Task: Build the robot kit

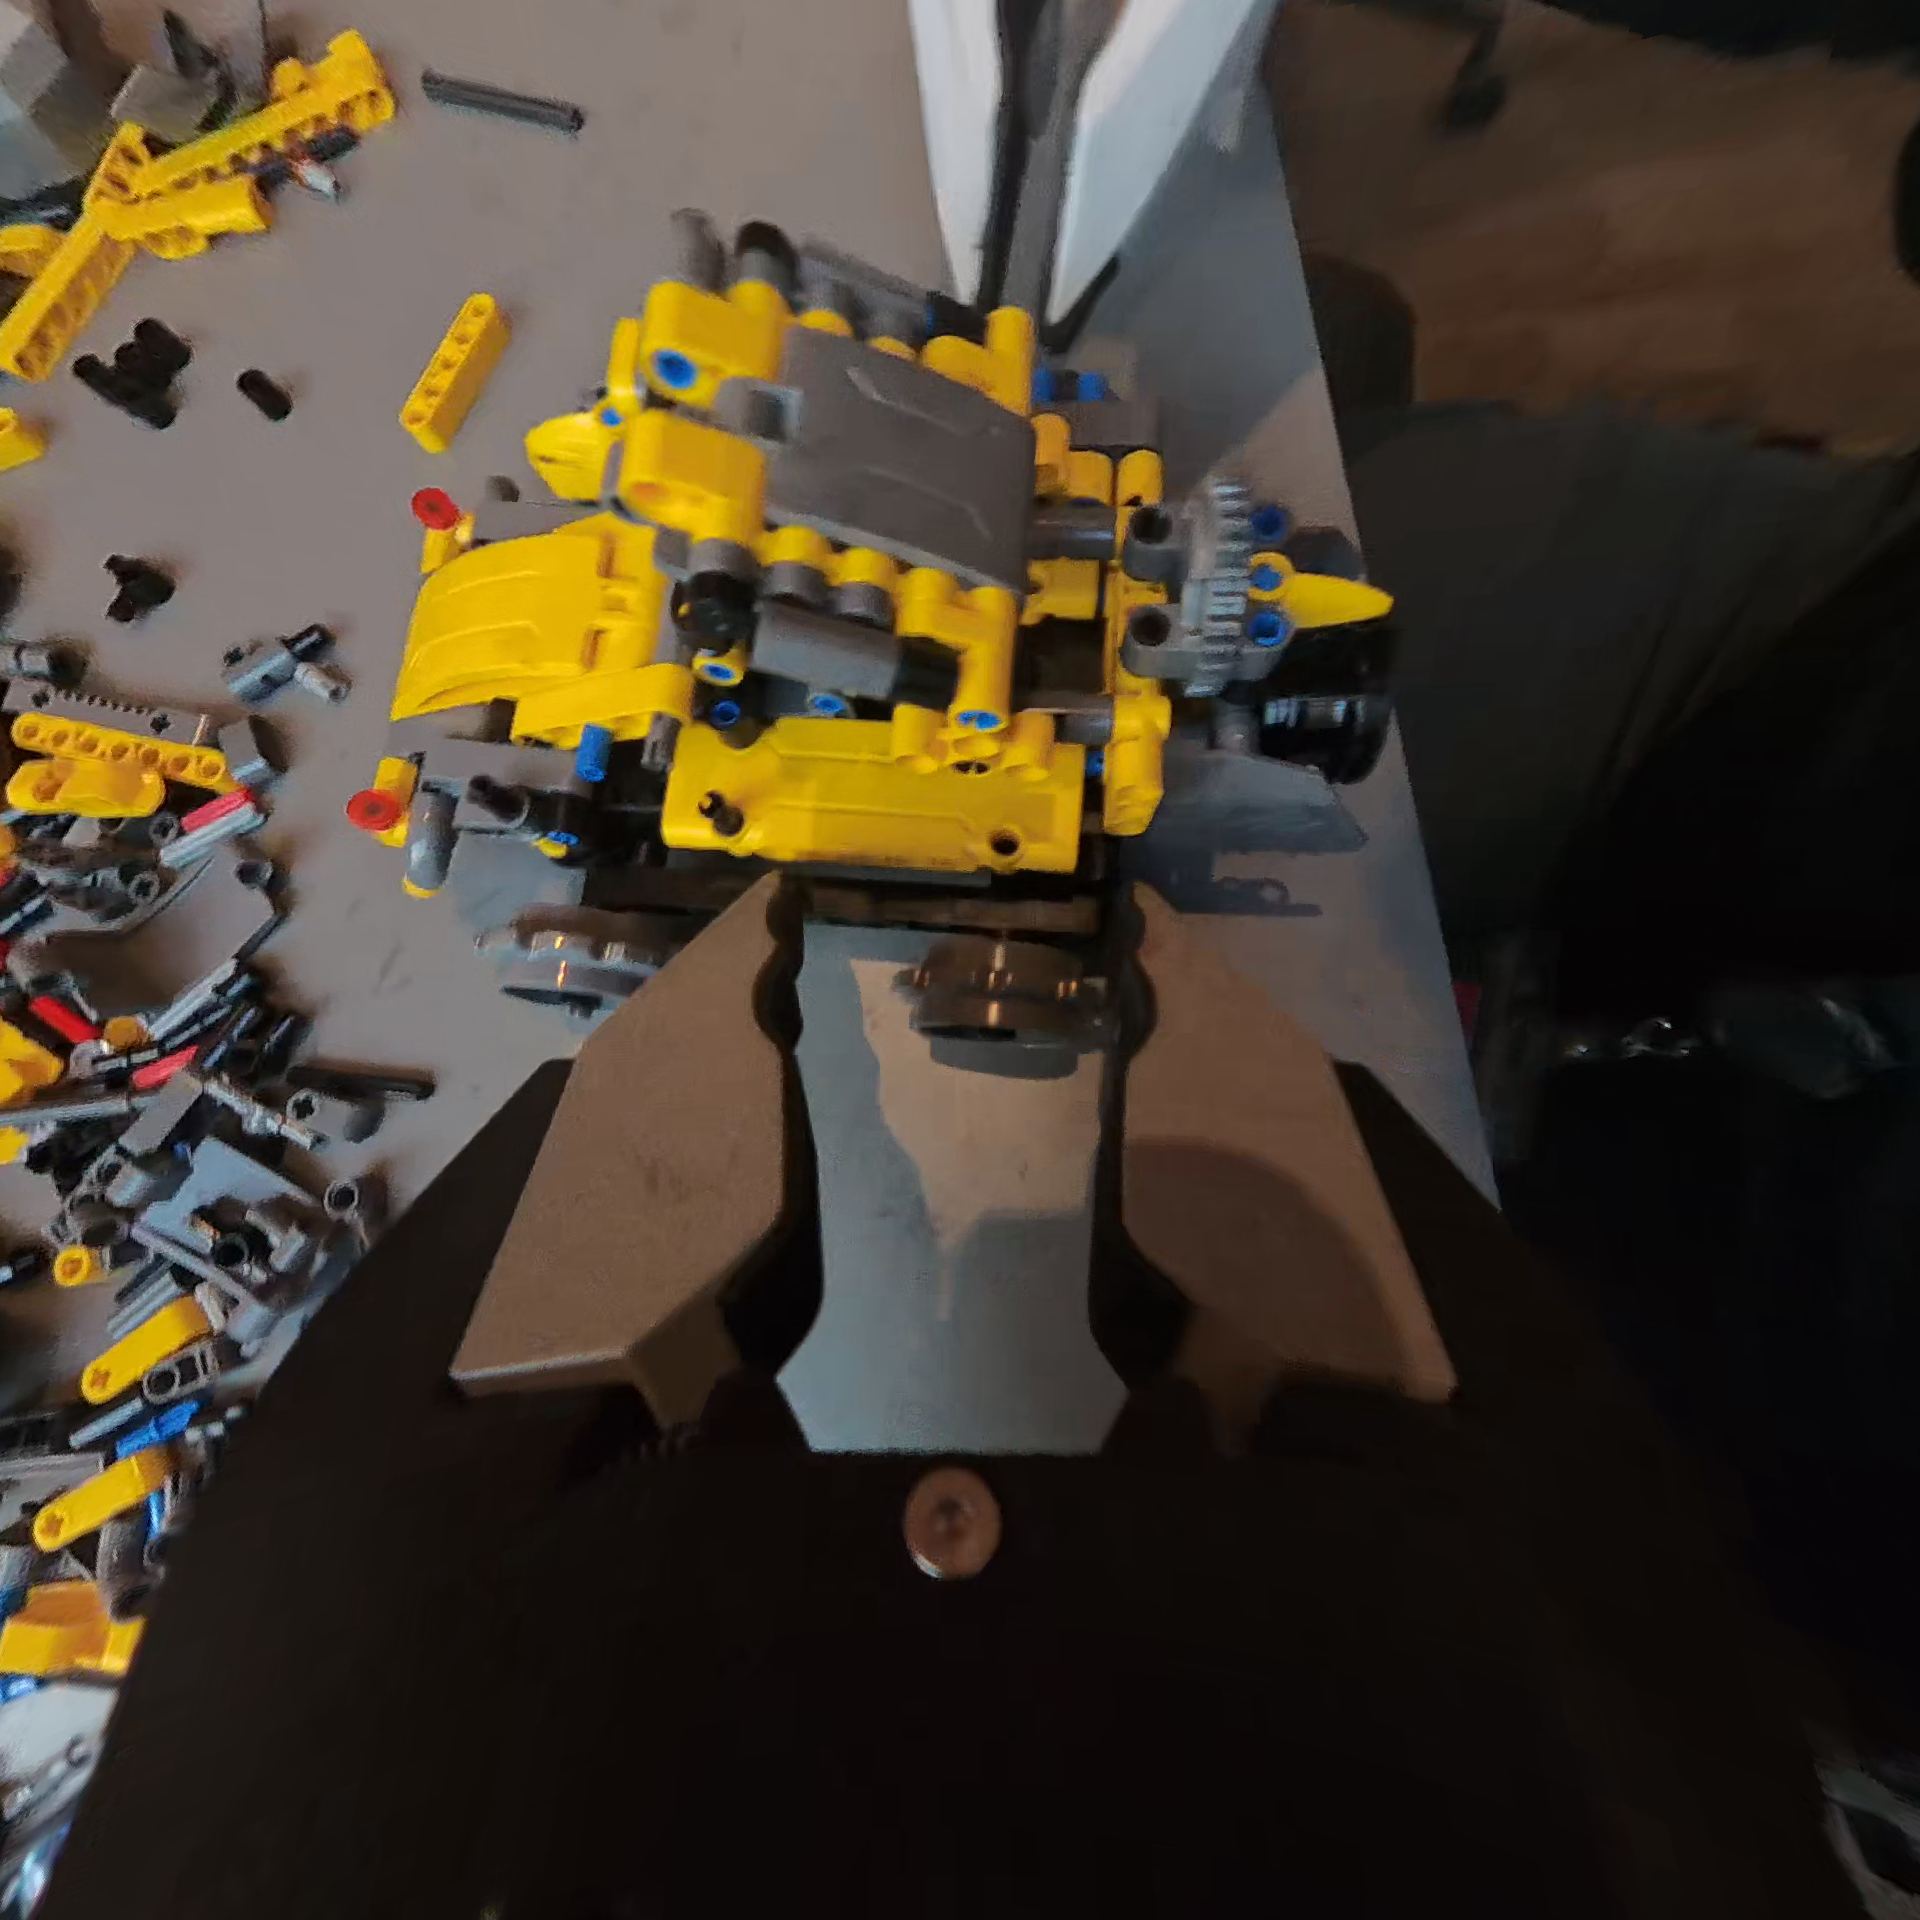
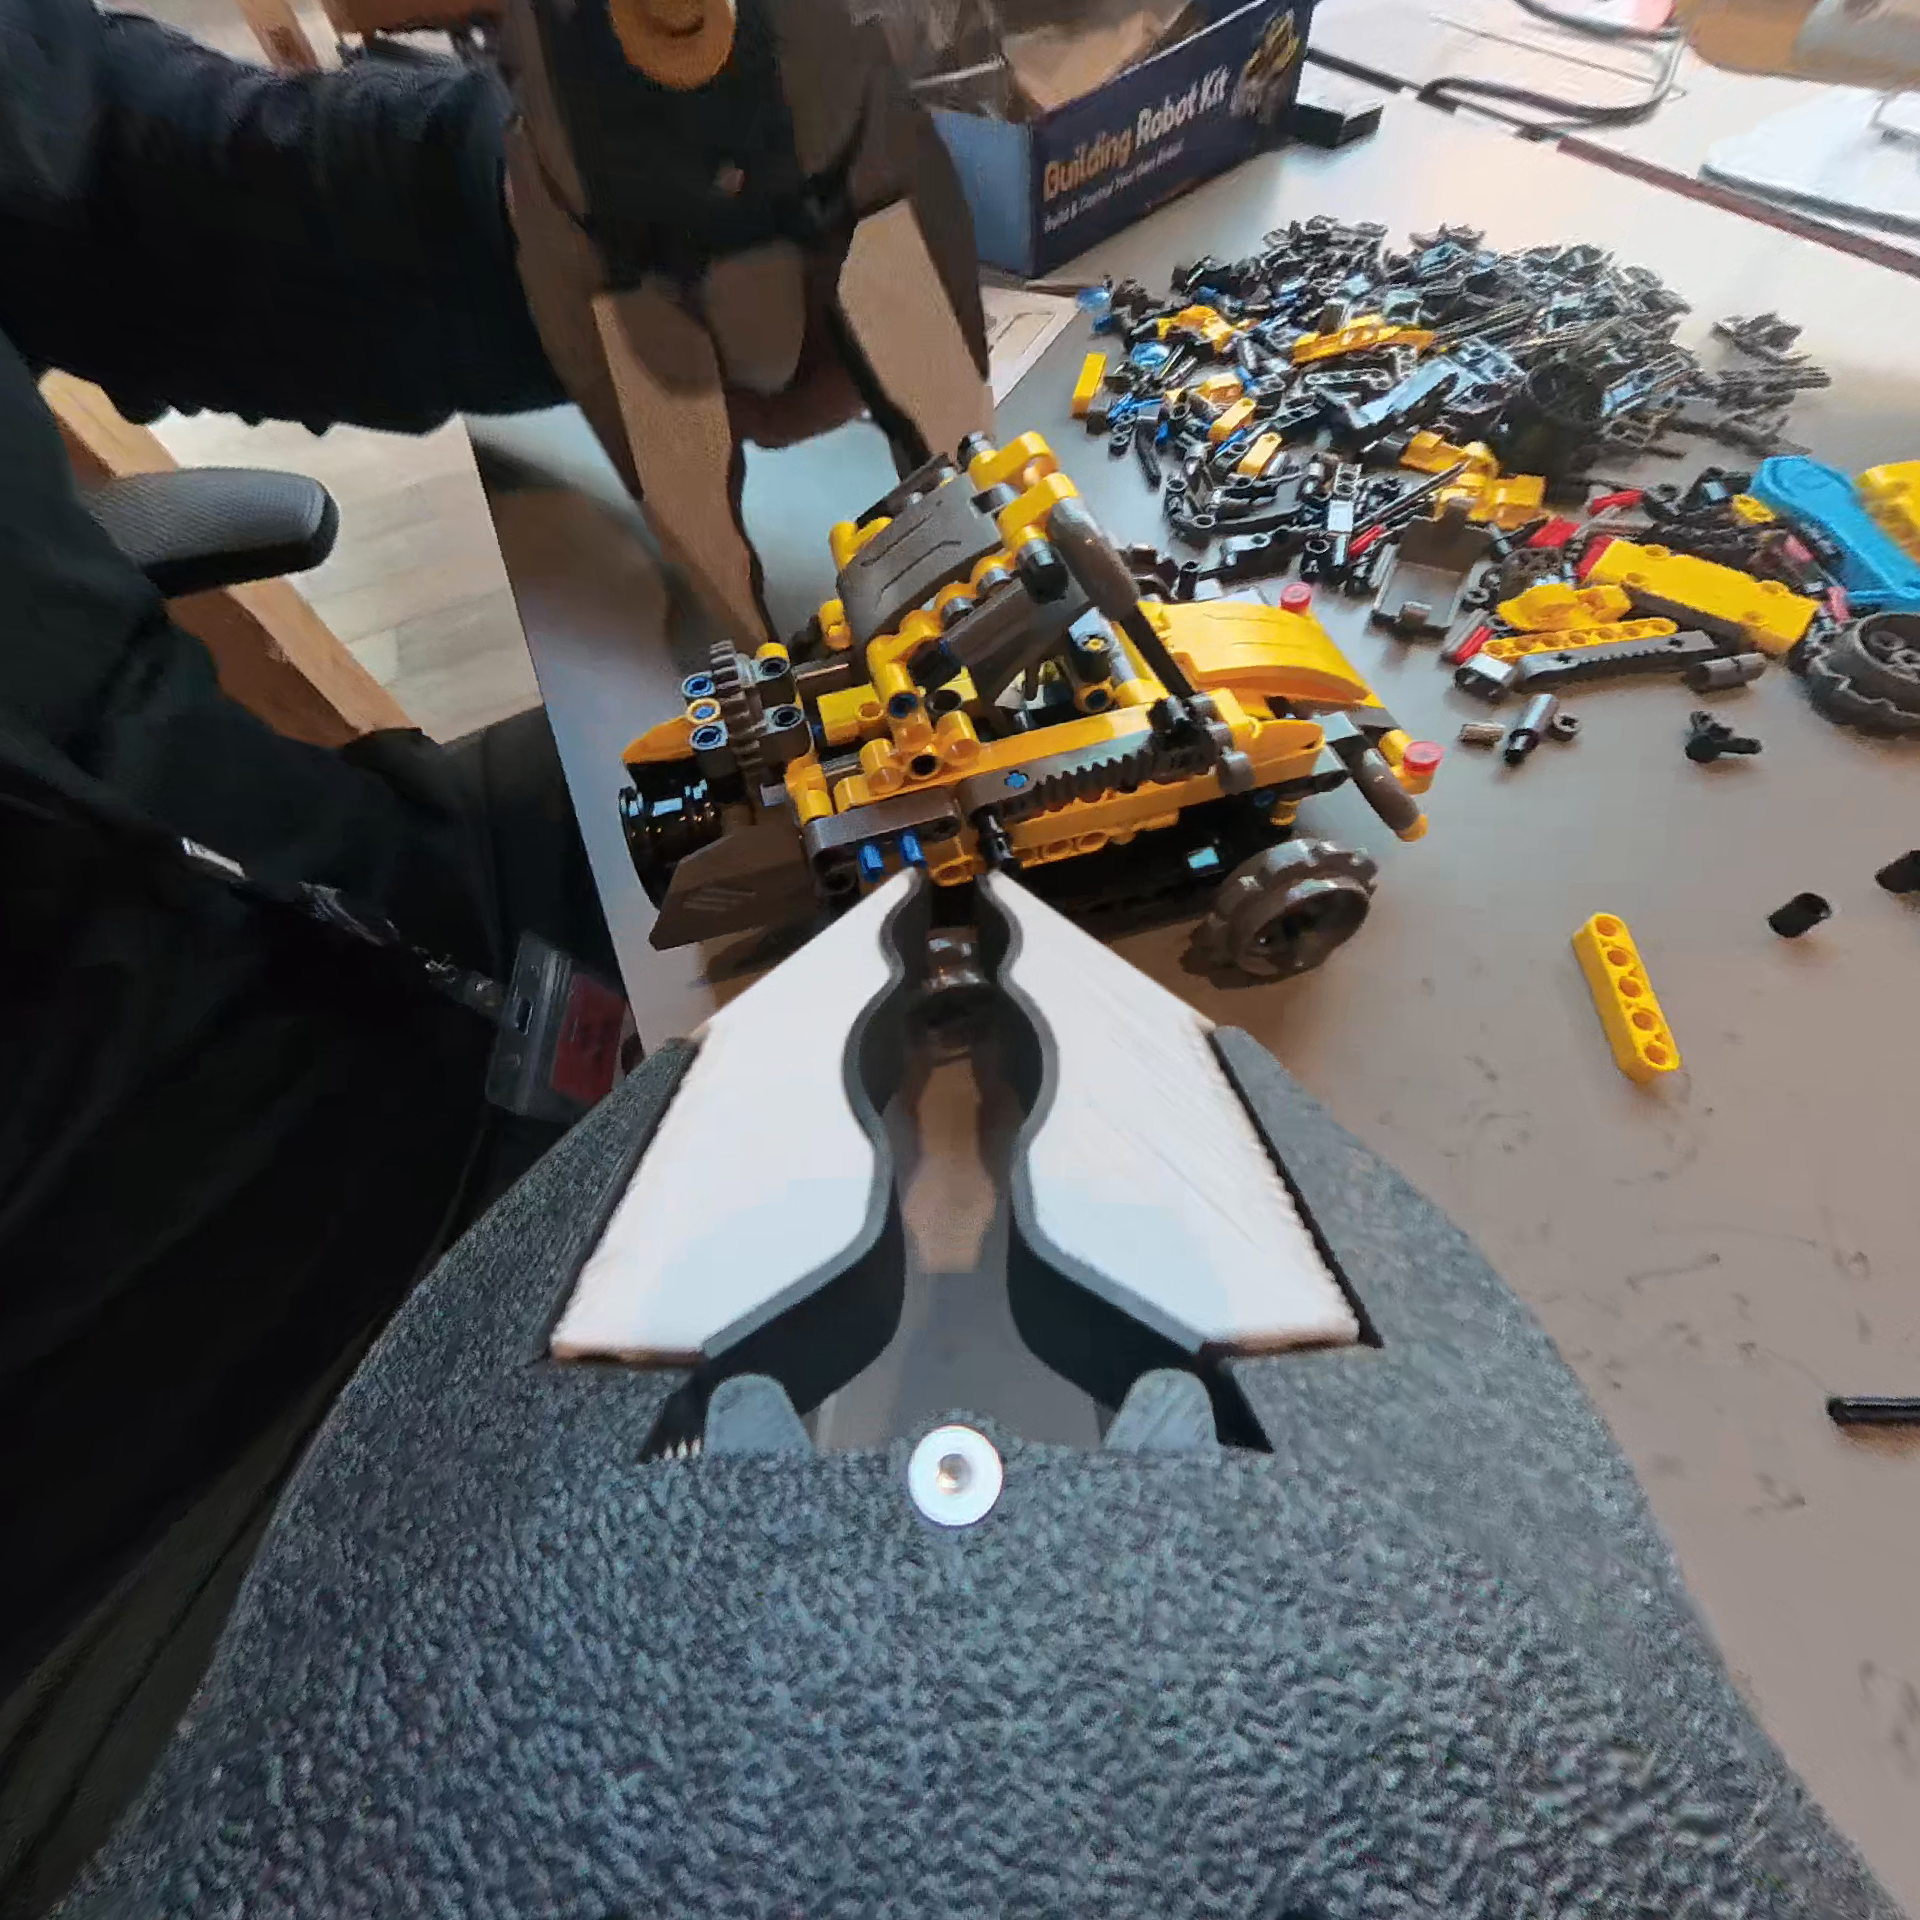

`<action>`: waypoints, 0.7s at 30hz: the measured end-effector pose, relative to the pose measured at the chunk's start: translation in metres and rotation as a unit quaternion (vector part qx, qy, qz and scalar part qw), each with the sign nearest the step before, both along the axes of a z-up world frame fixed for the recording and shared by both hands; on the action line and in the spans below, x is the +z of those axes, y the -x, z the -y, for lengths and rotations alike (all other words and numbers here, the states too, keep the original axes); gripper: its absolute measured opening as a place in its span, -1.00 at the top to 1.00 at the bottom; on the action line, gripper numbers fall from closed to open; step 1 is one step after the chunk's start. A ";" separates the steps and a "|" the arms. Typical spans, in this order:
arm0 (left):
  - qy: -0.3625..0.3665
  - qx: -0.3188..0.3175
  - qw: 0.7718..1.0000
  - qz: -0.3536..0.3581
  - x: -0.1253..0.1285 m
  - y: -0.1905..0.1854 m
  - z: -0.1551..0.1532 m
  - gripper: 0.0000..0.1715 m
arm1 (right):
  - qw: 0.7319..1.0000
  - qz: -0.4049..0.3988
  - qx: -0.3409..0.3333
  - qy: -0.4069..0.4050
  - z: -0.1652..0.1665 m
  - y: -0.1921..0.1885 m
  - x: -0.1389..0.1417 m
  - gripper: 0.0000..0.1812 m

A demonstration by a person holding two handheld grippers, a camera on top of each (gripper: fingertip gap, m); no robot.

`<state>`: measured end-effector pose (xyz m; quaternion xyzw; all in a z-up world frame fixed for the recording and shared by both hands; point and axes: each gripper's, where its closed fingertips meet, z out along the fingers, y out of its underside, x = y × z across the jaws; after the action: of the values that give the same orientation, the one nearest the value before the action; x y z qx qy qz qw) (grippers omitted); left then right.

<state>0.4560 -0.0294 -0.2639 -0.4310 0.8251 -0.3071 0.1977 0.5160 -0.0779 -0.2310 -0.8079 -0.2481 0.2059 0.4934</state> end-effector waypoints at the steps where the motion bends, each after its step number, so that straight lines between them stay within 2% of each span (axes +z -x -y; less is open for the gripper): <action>1: -0.009 -0.003 1.000 0.007 -0.001 -0.003 0.002 0.35 | 1.000 -0.004 0.002 0.002 0.000 0.000 0.000 0.92; 5: -0.037 -0.002 0.999 0.010 -0.003 -0.006 0.002 0.35 | 1.000 0.008 -0.011 -0.002 -0.003 -0.003 -0.001 1.00; 10: -0.080 -0.001 0.996 0.026 -0.006 -0.009 -0.001 0.33 | 1.000 0.021 -0.021 0.003 -0.003 -0.011 -0.005 0.91; 15: -0.147 -0.017 0.988 0.029 -0.010 -0.014 -0.008 0.31 | 0.999 0.023 -0.026 -0.004 -0.008 -0.011 -0.003 1.00; 17: -0.153 -0.022 0.988 0.025 -0.010 -0.015 -0.009 0.31 | 1.000 0.018 -0.024 0.002 -0.009 -0.011 -0.004 1.00; 21: -0.190 -0.039 0.980 0.043 -0.010 -0.016 -0.012 0.45 | 0.999 0.023 -0.035 0.004 -0.011 -0.012 -0.005 1.00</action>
<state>0.4725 -0.0169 -0.2738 -0.3389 0.8755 -0.1703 0.2995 0.5278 -0.0664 -0.2361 -0.8222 -0.2303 0.1713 0.4916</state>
